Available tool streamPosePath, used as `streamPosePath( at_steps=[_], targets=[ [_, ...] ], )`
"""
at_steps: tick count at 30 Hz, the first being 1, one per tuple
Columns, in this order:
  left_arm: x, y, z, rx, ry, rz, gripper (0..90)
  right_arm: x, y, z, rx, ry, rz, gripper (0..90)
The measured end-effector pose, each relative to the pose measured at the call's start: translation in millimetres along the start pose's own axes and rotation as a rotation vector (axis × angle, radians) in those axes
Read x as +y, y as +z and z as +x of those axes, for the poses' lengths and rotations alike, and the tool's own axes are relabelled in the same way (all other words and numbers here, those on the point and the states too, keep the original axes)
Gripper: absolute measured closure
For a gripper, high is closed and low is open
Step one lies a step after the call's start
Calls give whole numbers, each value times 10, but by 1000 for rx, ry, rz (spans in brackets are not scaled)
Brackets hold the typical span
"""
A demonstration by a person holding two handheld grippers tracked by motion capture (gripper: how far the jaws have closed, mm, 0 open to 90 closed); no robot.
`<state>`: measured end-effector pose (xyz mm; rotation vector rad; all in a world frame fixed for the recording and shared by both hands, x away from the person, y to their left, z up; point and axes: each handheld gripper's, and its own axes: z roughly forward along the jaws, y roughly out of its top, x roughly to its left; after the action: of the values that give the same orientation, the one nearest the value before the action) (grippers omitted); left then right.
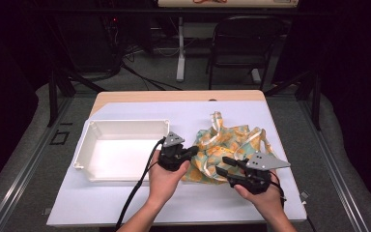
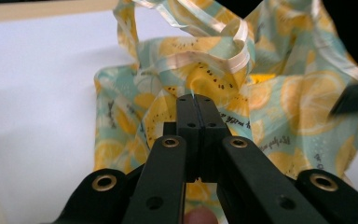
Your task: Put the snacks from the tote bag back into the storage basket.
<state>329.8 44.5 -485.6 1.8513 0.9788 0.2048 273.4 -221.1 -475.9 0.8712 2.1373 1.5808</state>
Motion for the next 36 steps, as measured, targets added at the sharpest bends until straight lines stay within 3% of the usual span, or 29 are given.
streamPosePath(
  at_steps=[4, 6, 11, 15, 19, 21, 22, 23, 24, 29, 31, 33, 36],
  targets=[
    [-126, -29, 51, 12, -27, 2, 900, 39, -119, -129, -109, 45, -35, 464],
    [-172, -23, 72, 17, -40, 11, 900, 41, -167, -203, -173, 84, -51, 380],
    [-289, -8, 57, 38, -52, 22, 900, 0, -213, -361, -324, 131, -23, 216],
    [-412, 62, 37, 39, -56, 54, 900, -66, -187, -460, -363, 206, 2, 177],
    [-556, 172, -50, 31, -45, 99, 899, -105, -142, -483, -321, 251, 26, 177],
    [-624, 234, -95, 37, -22, 123, 899, -113, -115, -476, -297, 267, 34, 257],
    [-655, 256, -110, 38, -17, 135, 899, -120, -112, -478, -286, 271, 43, 368],
    [-655, 256, -110, 38, -17, 135, 898, -120, -112, -478, -286, 271, 43, 368],
    [-712, 292, -128, 35, -22, 146, 899, -144, -114, -484, -270, 286, 35, 572],
    [-823, 332, -165, 19, -59, 168, 899, -194, -146, -516, -323, 308, 63, 852],
    [-834, 330, -195, 18, -50, 194, 899, -233, -152, -543, -344, 303, 102, 898],
    [-770, 281, -207, 28, -39, 202, 885, -290, -130, -575, -345, 329, 140, 900],
    [-604, 119, -211, 48, 6, 177, 737, -354, -100, -602, -347, 336, 191, 900]
  ],
)
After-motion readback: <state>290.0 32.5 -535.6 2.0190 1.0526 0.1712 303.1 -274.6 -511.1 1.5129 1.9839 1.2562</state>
